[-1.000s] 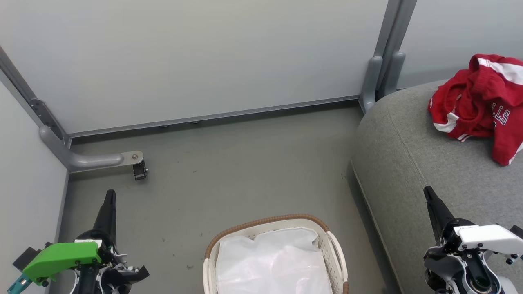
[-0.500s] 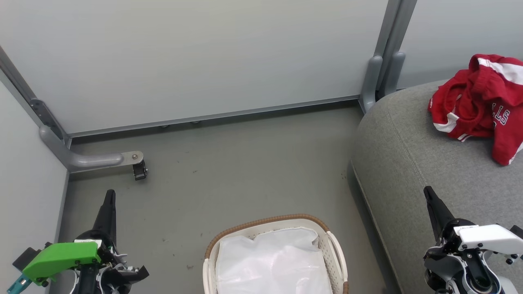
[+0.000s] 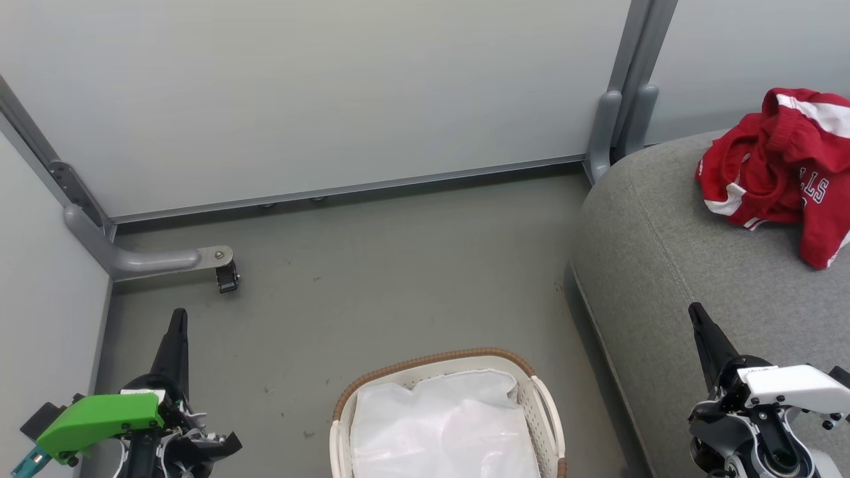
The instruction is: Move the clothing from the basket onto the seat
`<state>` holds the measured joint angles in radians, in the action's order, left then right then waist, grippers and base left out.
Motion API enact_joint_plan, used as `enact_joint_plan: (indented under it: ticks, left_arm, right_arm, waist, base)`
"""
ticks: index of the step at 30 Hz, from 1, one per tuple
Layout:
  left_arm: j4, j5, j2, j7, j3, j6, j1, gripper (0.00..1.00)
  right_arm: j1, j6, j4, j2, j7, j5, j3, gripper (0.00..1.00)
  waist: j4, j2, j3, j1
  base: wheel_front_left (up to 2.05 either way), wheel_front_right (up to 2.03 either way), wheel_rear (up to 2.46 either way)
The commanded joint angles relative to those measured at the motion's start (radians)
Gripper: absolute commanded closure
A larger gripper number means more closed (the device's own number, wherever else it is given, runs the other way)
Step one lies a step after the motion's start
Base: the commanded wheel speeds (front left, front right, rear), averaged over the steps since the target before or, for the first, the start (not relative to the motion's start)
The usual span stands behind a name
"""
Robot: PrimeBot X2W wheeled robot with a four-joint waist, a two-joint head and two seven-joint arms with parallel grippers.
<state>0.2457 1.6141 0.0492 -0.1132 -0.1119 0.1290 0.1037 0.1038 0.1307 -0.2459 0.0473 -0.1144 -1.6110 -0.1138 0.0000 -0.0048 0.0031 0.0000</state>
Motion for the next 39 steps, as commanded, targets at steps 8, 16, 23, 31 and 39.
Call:
enact_joint_plan:
  ticks: [8,16,23,31,39]
  left_arm:
    - [-0.002,-0.001,0.004,-0.004,-0.003,0.003,0.01,1.0]
    - [-0.002,-0.001,0.004,-0.004,-0.004,0.003,0.01,1.0]
    - [-0.002,-0.002,0.004,-0.004,-0.004,0.003,0.01,1.0]
    - [-0.002,-0.002,0.004,-0.004,-0.004,0.003,0.011,1.0]
    - [-0.002,-0.002,0.004,-0.005,-0.004,0.003,0.01,1.0]
  right_arm:
    - [0.008,0.0,0.003,0.006,-0.003,-0.004,-0.002,1.0]
    - [0.008,0.0,0.003,0.006,-0.003,-0.004,-0.002,1.0]
    - [0.008,0.0,0.003,0.006,-0.003,-0.004,-0.002,1.0]
    - [0.008,0.0,0.003,0.006,-0.003,-0.004,-0.002,1.0]
    - [0.008,0.0,0.003,0.006,-0.003,-0.004,-0.002,1.0]
  waist:
    - [0.0,0.0048,0.0,0.0]
    - [0.0,0.0048,0.0,0.0]
    - [0.0,0.0048,0.0,0.0]
    - [0.0,0.0048,0.0,0.0]
    - [0.0,0.0048,0.0,0.0]
  base:
    - [0.0,0.0,0.0]
    - [0.0,0.0,0.0]
    - [0.0,0.0,0.0]
    - [0.0,0.0,0.0]
    - [0.0,0.0,0.0]
